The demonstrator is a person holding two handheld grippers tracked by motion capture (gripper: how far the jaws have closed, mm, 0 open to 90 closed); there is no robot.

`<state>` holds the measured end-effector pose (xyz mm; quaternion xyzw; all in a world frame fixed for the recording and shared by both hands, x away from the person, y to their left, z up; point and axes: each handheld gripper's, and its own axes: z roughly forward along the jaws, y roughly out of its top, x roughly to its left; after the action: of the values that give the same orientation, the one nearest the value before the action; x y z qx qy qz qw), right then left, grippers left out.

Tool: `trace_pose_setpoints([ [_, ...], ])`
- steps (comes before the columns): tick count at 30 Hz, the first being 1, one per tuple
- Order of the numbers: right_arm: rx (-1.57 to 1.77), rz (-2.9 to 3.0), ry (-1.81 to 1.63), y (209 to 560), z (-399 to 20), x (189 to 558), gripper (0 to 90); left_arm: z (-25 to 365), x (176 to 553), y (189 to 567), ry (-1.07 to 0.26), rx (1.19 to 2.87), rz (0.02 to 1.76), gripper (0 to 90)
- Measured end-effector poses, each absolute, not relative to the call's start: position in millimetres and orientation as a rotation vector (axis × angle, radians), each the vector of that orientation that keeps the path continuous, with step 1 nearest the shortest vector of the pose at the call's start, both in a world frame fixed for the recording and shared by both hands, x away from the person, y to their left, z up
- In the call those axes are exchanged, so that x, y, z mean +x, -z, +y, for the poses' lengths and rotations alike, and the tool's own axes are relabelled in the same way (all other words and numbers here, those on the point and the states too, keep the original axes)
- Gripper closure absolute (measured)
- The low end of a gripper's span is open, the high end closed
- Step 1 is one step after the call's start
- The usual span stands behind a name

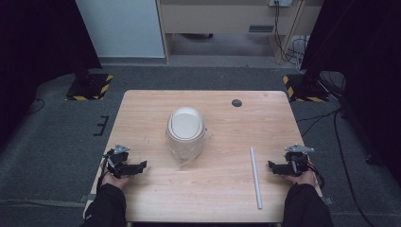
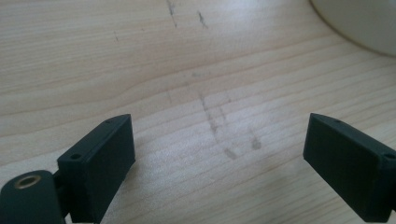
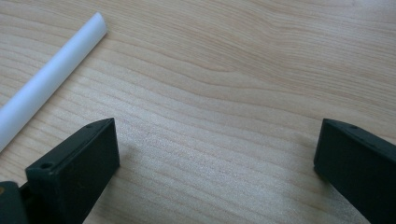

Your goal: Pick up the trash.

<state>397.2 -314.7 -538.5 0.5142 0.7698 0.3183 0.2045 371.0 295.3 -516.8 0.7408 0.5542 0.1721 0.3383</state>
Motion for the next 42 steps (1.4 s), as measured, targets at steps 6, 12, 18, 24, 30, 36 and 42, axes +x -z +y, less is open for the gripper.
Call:
trace_pose_setpoints([
  [6,1.432,2.15,-0.884,538,-315,397,0.6,288,365,499,-0.442,1.835,1.406,9.0],
  [12,1.431,2.148,-0.884,538,-315,397,0.5,284,362,485,-0.473,1.769,1.381,9.3],
  [18,1.432,2.149,-0.883,538,-315,396,0.5,280,359,472,-0.519,1.72,1.353,10.2],
  [24,1.43,2.152,-0.884,538,-315,397,0.4,277,357,458,-0.562,1.652,1.321,10.2],
  [30,1.437,2.146,-0.876,538,-313,397,0.4,272,361,448,-0.565,1.615,1.317,10.2],
  [36,1.444,2.142,-0.872,538,-312,397,0.3,265,365,434,-0.582,1.579,1.284,10.0],
  [42,1.451,2.136,-0.87,538,-311,397,0.3,251,374,422,-0.596,1.579,1.237,9.2],
])
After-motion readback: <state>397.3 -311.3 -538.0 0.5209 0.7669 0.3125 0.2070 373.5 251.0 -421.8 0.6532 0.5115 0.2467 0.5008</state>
